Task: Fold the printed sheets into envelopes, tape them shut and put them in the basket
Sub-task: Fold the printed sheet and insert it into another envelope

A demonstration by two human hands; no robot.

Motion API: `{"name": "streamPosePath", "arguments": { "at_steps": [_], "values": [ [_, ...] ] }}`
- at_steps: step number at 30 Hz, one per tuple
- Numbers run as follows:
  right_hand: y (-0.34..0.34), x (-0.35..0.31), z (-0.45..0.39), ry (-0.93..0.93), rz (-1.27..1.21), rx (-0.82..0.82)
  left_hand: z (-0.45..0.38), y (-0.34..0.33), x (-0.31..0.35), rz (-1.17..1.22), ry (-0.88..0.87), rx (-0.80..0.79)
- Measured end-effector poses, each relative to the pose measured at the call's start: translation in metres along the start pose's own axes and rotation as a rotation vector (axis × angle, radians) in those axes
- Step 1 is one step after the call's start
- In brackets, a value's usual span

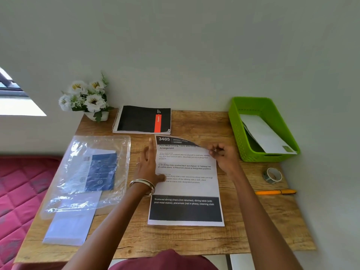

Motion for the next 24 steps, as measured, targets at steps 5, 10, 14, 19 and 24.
{"name": "streamPosePath", "arguments": {
  "at_steps": [5,10,14,19,24],
  "values": [
    [-0.001,0.001,0.017,0.217,0.377,-0.037,0.007,0.006,0.002,-0.035,-0.064,0.069],
    [-0.013,0.013,0.024,0.231,0.632,-0.133,0.015,-0.002,0.013,-0.404,-0.194,0.052],
    [-0.026,0.012,0.024,0.121,0.872,-0.233,0.02,-0.031,0.006,-0.501,-0.203,-0.149],
    [-0.085,-0.018,0.038,0.285,0.824,-0.35,0.023,-0.034,0.001,-0.497,-0.207,-0.174],
    [-0.142,0.001,0.049,0.326,0.991,-0.529,0.025,-0.033,-0.001,-0.513,-0.186,-0.147]
  ]
}}
Point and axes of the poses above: each hand's wrist, its own z-axis away from the middle knuckle, its own y-axis out of the back of the hand, x = y × z, the point moved 10 cm from there along -z, towards the middle knuckle, and after that the axes turned 3 degrees about -z, right-handed, at the moved point
